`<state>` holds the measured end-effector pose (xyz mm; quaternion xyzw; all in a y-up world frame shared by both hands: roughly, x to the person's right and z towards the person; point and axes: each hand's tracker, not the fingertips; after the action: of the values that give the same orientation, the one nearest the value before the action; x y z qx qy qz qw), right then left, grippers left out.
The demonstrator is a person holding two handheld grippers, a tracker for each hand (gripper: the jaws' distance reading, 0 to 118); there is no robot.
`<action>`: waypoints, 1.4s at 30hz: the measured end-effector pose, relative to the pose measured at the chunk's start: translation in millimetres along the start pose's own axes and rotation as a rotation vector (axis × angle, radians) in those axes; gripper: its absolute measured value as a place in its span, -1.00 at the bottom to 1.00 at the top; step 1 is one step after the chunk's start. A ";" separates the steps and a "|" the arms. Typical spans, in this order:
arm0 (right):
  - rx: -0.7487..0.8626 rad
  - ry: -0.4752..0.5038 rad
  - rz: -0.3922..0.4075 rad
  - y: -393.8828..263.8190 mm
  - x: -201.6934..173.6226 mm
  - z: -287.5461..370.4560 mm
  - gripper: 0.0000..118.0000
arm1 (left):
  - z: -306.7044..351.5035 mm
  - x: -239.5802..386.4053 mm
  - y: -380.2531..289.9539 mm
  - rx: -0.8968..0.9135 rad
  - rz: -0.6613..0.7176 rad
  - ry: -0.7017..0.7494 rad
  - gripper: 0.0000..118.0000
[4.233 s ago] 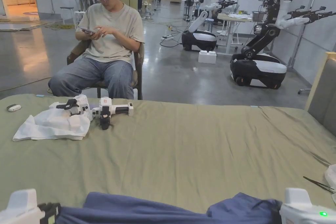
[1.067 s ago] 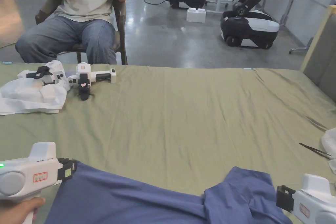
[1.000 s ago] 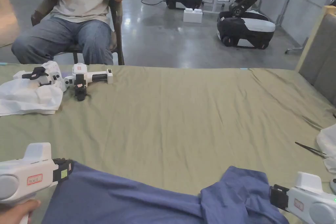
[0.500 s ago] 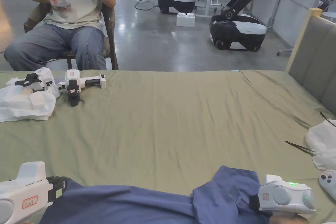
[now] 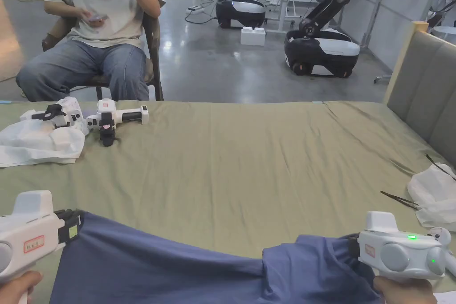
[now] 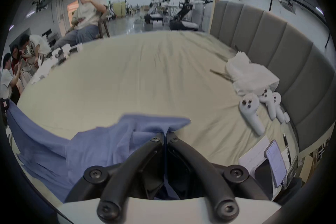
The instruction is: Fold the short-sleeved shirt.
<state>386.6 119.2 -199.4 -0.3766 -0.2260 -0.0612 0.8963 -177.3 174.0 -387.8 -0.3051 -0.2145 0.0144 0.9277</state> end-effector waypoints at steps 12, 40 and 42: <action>0.355 0.038 0.036 67.7 -1.6 134.3 -1.00 | 105.9 0.9 73.7 0.255 -0.012 -0.024 -1.00; 0.617 0.024 0.070 269.1 -29.2 219.0 -1.00 | 154.0 -13.5 254.9 0.434 -0.055 0.078 -1.00; 0.611 0.027 0.089 277.0 -35.0 212.7 -1.00 | 145.9 -14.6 262.2 0.430 -0.059 0.096 -1.00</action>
<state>356.7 462.9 -263.9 -0.0983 -0.2053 0.0438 0.9728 -222.6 466.7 -438.3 -0.0944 -0.1708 0.0183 0.9806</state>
